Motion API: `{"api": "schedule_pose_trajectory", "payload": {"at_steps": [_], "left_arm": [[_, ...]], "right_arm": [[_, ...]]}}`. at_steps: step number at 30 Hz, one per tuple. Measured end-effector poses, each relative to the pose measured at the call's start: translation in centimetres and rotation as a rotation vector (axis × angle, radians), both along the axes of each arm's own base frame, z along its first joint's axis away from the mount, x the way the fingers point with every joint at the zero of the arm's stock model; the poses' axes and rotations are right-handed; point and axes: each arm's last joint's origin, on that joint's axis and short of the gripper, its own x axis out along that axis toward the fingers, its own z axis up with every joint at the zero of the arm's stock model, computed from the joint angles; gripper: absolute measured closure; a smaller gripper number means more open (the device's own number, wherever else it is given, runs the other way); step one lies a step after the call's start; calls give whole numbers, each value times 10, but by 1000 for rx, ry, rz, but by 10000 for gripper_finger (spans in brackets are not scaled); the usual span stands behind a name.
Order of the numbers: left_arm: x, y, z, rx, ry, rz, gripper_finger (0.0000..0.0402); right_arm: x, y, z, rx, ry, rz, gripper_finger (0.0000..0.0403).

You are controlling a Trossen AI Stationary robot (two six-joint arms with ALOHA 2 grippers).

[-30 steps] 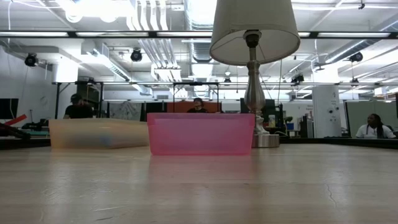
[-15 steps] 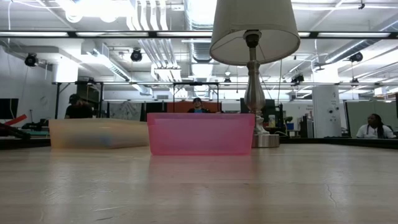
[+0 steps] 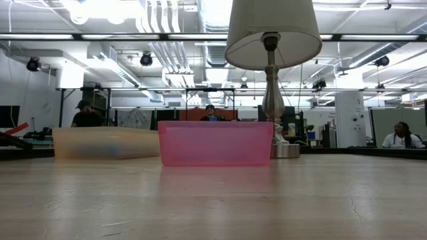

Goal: Pick & place jewel cases by type
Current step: Put the left black cd case into the pink bin

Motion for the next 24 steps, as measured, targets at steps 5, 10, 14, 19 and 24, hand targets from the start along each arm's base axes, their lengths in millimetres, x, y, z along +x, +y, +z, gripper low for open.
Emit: {"api": "schedule_pose_trajectory", "payload": {"at_steps": [5,10,14,19,24], "left_arm": [[1,0,-3,-3,8,2,234],[0,0,-2,0,5,8,234],[0,1,-2,5,1,27,234],[0,2,-2,-7,-7,64,234],[-1,4,-1,-45,-28,140,234]], "right_arm": [[6,0,-8,-359,26,-213,389],[16,1,-20,-683,124,-333,389],[27,2,-32,-859,206,-386,389],[42,13,-55,-1068,306,-358,389],[46,17,-63,-1086,318,-349,389]]}}
